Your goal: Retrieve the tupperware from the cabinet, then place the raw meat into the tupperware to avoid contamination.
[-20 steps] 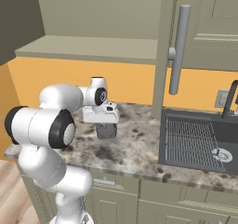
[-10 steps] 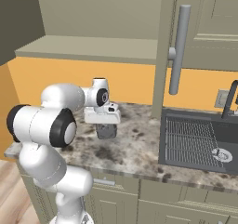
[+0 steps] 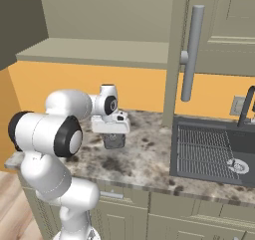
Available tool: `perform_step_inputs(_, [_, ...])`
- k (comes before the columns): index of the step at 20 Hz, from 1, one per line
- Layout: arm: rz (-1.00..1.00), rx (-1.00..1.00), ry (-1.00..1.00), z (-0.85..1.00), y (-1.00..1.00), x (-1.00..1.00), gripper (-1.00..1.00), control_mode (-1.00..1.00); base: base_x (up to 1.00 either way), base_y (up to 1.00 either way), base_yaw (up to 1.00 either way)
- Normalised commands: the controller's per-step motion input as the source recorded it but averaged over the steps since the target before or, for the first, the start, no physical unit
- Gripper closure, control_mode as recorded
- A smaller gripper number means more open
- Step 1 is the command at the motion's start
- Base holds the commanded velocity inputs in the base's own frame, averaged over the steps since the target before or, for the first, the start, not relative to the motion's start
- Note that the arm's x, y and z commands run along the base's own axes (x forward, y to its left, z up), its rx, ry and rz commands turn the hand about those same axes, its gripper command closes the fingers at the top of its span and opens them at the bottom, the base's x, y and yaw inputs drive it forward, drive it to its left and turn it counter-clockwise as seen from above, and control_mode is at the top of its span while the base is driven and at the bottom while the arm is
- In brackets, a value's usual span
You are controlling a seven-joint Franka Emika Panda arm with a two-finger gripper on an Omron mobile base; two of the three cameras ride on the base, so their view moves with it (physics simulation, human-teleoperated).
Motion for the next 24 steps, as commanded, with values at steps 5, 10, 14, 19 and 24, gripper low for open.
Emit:
perform_step_inputs(5, [0.0, 0.0, 0.0, 0.16, -0.03, -0.13, -1.0, -1.0, 0.0, 0.0, 0.0])
perform_step_inputs(10, [0.01, 0.0, -0.09, 0.29, 0.0, -0.24, -1.0, -1.0, 0.0, 0.0, 0.0])
perform_step_inputs(14, [0.02, 0.0, -0.16, 0.32, 0.0, -0.37, -1.0, -1.0, 0.0, 0.0, 0.0])
perform_step_inputs(19, [0.04, 0.0, -0.18, 0.41, 0.0, -0.48, -1.0, -1.0, 0.0, 0.0, 0.0])
perform_step_inputs(24, [0.04, 0.0, -0.18, 0.51, 0.01, -0.52, -1.0, -1.0, 0.0, 0.0, 0.0])
